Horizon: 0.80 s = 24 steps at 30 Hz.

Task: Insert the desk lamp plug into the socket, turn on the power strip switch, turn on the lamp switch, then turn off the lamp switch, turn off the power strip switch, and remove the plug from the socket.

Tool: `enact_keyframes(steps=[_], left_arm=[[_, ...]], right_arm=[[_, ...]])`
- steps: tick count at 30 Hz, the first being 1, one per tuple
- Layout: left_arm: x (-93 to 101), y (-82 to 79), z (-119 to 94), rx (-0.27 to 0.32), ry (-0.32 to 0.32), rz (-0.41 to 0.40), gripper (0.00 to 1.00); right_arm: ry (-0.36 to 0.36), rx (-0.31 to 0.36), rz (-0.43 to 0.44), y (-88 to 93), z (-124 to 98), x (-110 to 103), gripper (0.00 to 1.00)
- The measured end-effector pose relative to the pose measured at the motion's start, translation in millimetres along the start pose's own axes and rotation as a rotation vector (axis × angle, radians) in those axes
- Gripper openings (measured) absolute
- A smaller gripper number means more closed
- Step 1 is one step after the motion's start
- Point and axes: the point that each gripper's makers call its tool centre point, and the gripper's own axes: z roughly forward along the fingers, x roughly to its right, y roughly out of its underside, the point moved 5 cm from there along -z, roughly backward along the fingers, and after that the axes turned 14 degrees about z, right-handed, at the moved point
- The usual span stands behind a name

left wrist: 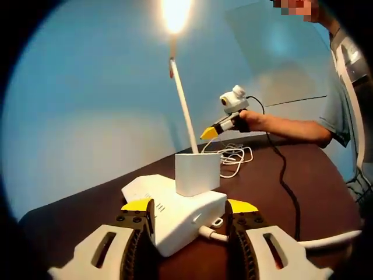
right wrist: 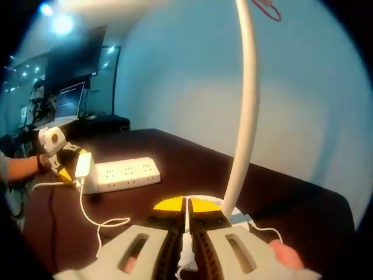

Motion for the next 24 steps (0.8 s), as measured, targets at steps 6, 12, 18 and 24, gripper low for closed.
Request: enact_keyframes(steps=[6,12,18,24], left_arm=[[-2.1,-4.6,-4,0.036,-0.024,-0.02,0.47],[-3.8,-9.5,-7,0.074,-0.037,-0.045,0.48],[-6.9,-14.8,-11,0.122,-0.036,-0.081,0.53],[-8.8,-17.8,-13,0.149,-0.032,-0.086,0.55]], right_arm=[[0.003,0.004,-0.021,-8.6,-4,-6,0.07],[-0.026,-0.017,-0.132,-15.6,-9,-24,0.17],[-0.102,-0.019,-0.079,-12.1,-7,-42,0.22],[-0.083,-0.021,-0.016,-2.4,-19,-46,0.28]])
